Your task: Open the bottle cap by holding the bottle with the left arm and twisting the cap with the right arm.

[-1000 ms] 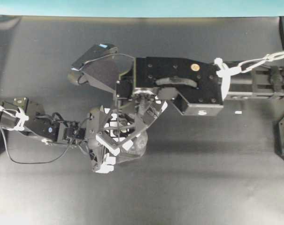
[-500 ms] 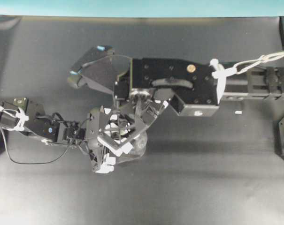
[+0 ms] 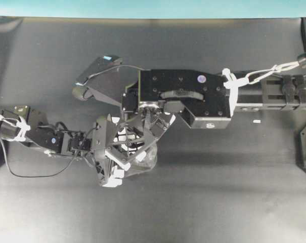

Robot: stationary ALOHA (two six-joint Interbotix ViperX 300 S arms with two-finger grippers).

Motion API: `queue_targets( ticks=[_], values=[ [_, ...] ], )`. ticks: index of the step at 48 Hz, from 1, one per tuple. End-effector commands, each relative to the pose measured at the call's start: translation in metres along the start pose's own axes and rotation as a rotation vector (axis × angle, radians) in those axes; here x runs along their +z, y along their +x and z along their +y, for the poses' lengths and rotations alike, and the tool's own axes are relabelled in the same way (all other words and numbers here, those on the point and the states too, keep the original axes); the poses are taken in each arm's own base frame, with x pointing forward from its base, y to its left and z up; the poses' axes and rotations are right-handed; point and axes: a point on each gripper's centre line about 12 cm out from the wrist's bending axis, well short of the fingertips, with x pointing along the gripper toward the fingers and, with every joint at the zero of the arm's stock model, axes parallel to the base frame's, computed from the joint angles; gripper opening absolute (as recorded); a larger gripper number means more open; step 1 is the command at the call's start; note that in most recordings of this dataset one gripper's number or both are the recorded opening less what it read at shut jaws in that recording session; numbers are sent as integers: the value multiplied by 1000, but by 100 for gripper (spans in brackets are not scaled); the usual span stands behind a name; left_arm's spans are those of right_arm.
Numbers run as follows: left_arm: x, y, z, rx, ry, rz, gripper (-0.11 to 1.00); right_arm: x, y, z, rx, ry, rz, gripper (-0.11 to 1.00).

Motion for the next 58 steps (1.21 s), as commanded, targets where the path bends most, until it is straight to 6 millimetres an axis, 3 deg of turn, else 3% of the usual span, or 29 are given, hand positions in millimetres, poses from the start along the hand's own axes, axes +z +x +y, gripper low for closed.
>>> queue_targets(
  ticks=[1,8,31,58],
  values=[
    [2,2,-5,-13,5,-3,83,-5,-2,5,-3,-74,5,37],
    [1,2,-7,-18,7,-3,83,-8,-3,2,-19,-218,35,37],
    [1,2,-8,-21,9,-1,83,-14,-1,12,-3,-959,29,35],
    [1,1,-9,-23,-11,-1,83,-15,0,9,-28,-996,27,35]
  ],
)
